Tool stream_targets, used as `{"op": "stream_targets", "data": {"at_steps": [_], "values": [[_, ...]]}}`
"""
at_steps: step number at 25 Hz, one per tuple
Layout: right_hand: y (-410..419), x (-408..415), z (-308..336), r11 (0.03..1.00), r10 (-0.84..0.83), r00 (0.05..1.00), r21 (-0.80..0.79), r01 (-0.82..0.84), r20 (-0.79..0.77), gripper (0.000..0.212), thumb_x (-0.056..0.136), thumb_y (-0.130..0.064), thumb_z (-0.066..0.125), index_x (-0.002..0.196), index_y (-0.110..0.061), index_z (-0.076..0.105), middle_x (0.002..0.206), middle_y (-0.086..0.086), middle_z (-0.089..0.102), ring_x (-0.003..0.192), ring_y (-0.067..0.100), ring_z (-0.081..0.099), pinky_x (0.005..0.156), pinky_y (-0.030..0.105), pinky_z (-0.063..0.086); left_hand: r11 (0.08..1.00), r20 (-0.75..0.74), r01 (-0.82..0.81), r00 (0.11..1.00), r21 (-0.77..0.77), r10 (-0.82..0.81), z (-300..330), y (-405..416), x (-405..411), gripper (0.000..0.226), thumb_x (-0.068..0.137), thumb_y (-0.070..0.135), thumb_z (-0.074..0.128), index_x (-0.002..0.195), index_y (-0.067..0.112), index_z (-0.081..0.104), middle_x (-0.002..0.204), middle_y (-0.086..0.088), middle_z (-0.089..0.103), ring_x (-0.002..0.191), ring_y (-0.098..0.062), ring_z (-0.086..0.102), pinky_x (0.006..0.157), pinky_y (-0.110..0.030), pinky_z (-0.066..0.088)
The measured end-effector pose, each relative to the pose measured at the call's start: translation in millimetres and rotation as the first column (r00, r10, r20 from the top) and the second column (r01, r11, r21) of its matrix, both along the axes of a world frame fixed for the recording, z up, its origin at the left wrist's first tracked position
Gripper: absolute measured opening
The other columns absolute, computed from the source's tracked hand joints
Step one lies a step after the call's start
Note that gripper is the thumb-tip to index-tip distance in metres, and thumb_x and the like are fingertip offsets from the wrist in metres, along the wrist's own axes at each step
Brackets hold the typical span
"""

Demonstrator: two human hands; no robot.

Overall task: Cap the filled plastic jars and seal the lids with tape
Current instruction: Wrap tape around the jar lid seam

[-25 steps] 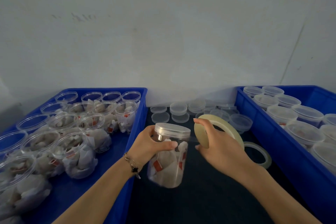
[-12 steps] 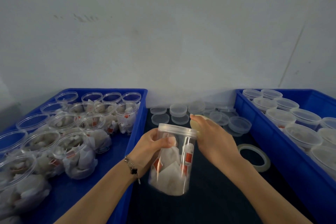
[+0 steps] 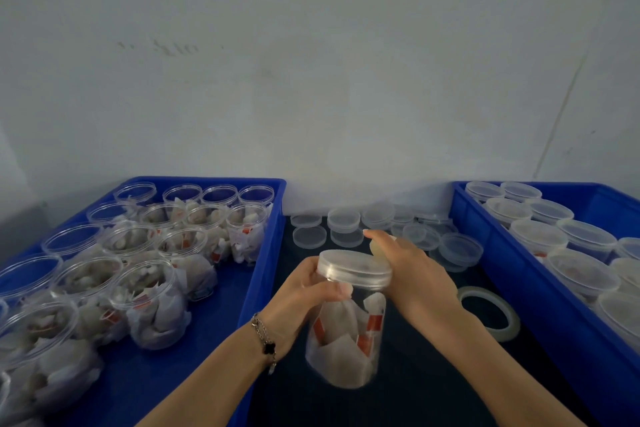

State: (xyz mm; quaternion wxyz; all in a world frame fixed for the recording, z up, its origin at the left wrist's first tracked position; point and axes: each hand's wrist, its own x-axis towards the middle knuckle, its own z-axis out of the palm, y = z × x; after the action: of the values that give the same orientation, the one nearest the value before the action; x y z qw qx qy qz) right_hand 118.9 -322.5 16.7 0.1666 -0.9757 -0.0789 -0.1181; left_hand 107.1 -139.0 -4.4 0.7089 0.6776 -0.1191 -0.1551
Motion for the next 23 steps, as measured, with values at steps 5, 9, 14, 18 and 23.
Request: {"op": "stream_targets", "data": {"at_steps": [5,9,14,18,23], "values": [[11.7,-3.1,-5.4,0.998,-0.031,1.000,0.063,0.031,0.000,0.055,0.096,-0.030,0.047,0.144,-0.034,0.020,0.123,0.004,0.050,0.094,0.019,0.058,0.066,0.029,0.043,0.986,0.234,0.033,0.970,0.165,-0.071,6.1,-4.9,-7.4,0.082,0.047,0.042,0.085,0.119,0.025,0.049,0.111,0.009,0.066,0.105,-0.006,0.061,0.087,-0.023,0.051],[9.3,5.1,-3.9,0.991,0.040,0.999,0.126,-0.042,0.016,0.063,0.092,-0.029,0.052,0.140,-0.039,0.014,0.103,-0.007,0.053,0.081,0.008,0.053,0.058,0.025,0.040,0.958,0.218,-0.186,0.966,0.219,0.137,3.6,-5.5,-4.9,0.111,0.038,0.052,0.089,0.130,0.012,0.042,0.118,-0.002,0.059,0.107,-0.015,0.060,0.093,-0.035,0.051],[-7.0,-0.5,-1.6,0.979,0.131,0.991,0.154,-0.134,0.030,0.070,0.087,-0.016,0.061,0.130,-0.048,0.016,0.101,-0.008,0.064,0.080,0.009,0.063,0.070,0.039,0.055,0.977,-0.022,-0.213,0.977,0.032,0.214,8.4,3.7,-3.2,0.090,0.040,0.049,0.079,0.118,0.013,0.053,0.111,-0.012,0.064,0.098,-0.027,0.065,0.090,-0.049,0.051],[-17.9,-4.9,-4.5,0.995,0.094,0.975,-0.001,-0.096,0.203,0.043,0.092,-0.021,0.056,0.124,-0.038,0.032,0.092,-0.007,0.069,0.063,0.010,0.061,0.059,0.034,0.052,0.990,-0.190,-0.125,0.976,-0.070,0.109,12.4,1.5,3.7,0.030,0.088,0.024,0.056,0.110,0.003,0.058,0.069,-0.007,0.070,0.062,-0.018,0.068,0.053,-0.027,0.053],[-13.2,-3.3,3.0,0.994,0.069,0.982,-0.094,-0.053,0.178,0.048,0.092,-0.016,0.051,0.133,-0.034,0.032,0.077,-0.012,0.056,0.056,0.008,0.048,0.051,0.026,0.037,0.969,-0.172,-0.023,0.985,-0.248,-0.021,6.8,6.2,-0.1,0.069,0.045,0.043,0.076,0.103,0.008,0.060,0.072,-0.006,0.071,0.063,-0.017,0.069,0.056,-0.027,0.055]]}}
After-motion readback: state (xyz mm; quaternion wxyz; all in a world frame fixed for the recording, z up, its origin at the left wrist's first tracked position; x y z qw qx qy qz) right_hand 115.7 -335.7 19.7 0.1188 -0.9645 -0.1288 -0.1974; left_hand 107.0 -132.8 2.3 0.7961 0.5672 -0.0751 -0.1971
